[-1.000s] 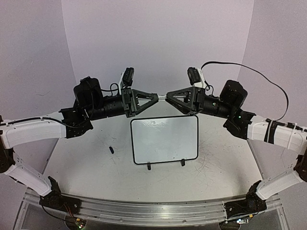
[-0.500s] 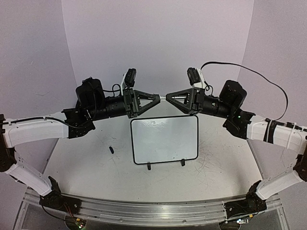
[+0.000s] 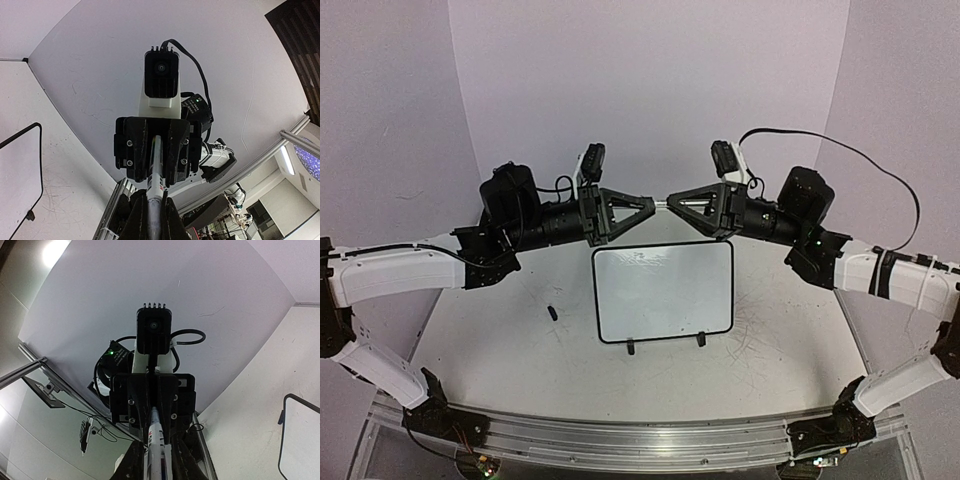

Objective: Write a sentence on the whiteboard
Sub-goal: Pass from the left arm to the right, then hold the whiteboard at the center of the board.

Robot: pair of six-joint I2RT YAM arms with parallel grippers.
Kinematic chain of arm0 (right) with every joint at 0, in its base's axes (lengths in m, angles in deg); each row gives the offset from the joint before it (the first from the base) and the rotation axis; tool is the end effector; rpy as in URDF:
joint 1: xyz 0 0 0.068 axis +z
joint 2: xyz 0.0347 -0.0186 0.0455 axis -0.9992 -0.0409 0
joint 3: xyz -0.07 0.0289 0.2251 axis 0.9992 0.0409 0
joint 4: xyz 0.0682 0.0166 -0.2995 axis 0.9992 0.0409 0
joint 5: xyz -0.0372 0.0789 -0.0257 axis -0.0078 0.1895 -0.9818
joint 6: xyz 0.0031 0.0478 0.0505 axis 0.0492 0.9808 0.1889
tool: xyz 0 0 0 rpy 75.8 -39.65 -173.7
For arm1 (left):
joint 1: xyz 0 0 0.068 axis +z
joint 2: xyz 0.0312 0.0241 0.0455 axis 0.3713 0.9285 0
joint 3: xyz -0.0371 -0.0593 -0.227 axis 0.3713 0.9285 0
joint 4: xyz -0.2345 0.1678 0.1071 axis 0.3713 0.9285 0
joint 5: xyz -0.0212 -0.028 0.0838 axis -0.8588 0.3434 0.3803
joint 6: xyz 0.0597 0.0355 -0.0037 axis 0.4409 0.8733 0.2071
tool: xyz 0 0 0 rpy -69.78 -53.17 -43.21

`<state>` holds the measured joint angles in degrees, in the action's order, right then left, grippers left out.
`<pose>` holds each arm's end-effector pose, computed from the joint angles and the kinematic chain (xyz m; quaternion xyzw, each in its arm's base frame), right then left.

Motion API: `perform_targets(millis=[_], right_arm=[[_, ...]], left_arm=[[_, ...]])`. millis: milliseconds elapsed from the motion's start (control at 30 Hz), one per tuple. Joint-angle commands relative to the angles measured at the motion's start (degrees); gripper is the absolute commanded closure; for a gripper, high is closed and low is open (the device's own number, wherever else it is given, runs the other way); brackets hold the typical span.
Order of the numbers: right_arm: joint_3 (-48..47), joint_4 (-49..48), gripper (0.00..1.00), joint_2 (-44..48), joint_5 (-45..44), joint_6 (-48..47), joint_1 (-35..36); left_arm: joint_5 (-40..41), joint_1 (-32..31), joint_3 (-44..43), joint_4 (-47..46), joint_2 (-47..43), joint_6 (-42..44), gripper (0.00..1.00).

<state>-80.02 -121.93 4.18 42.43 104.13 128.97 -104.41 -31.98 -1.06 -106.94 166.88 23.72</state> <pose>0.2554 0.2801 0.3210 -0.2586 0.5871 0.7014 0.3107 0.2161 -0.3389 0.3211 0.1779 0.6329 -0.6867 0.3100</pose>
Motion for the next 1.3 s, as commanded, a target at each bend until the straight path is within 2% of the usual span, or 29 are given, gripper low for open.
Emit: perform_targets(millis=[0, 100, 233, 267, 400, 467, 500, 533, 633, 733, 833, 1033, 1267], right_arm=[[-3.2, -3.0, 0.85, -0.7, 1.9, -0.2, 0.6], [-3.5, -3.0, 0.99, -1.0, 2.0, -0.1, 0.6], [-2.9, -3.0, 1.0, -0.8, 1.5, -1.0, 0.5], [-2.4, -3.1, 1.0, -0.3, 1.0, -1.6, 0.5], [0.8, -1.2, 1.0, 3.9, -3.2, -8.0, 0.3], [1.8, 6.4, 1.0, 7.4, -7.5, -14.5, 0.3], [2.1, 11.8, 1.0, 9.6, -11.2, -18.3, 0.3], [2.6, 16.5, 1.0, 12.0, -15.1, -21.6, 0.3], [7.9, 22.5, 1.0, 20.8, -28.8, -25.6, 0.1], [12.7, 26.9, 1.0, 28.5, -40.8, -31.1, 0.1], [12.4, 33.5, 1.0, 31.6, -46.1, -36.6, 0.2], [11.7, 39.3, 1.0, 33.3, -52.5, -38.5, 0.2], [11.7, 41.2, 1.0, 31.6, -56.1, -35.6, 0.2]], left_arm=[[-2.0, -0.4, -2.1, -1.3, 1.2, -0.3, 1.0], [-2.6, -0.4, -2.3, -1.4, 1.6, -0.4, 1.0], [-2.5, -0.4, -2.1, -1.4, 1.4, 0.2, 0.99], [-2.0, -0.4, -1.8, -1.3, 1.1, 0.9, 0.91], [0.4, 1.4, 1.2, -0.5, -2.9, 4.1, 0.43], [0.6, 4.0, 3.0, 2.0, -6.3, 5.6, 0.12], [0.7, 5.6, 3.6, 4.0, -8.2, 6.6, 0.05], [0.9, 6.9, 4.3, 6.1, -10.1, 8.0, 0.02], [5.7, 10.1, 4.8, 17.0, -15.4, 13.3, 0.01], [17.3, 10.4, 3.1, 31.7, -18.4, 19.0, 0.01], [22.0, 10.4, 4.5, 37.9, -19.9, 21.2, 0.01], [24.9, 11.4, 9.2, 39.5, -19.1, 20.5, 0.04], [20.4, 14.0, 13.5, 35.7, -18.1, 18.7, 0.03]])
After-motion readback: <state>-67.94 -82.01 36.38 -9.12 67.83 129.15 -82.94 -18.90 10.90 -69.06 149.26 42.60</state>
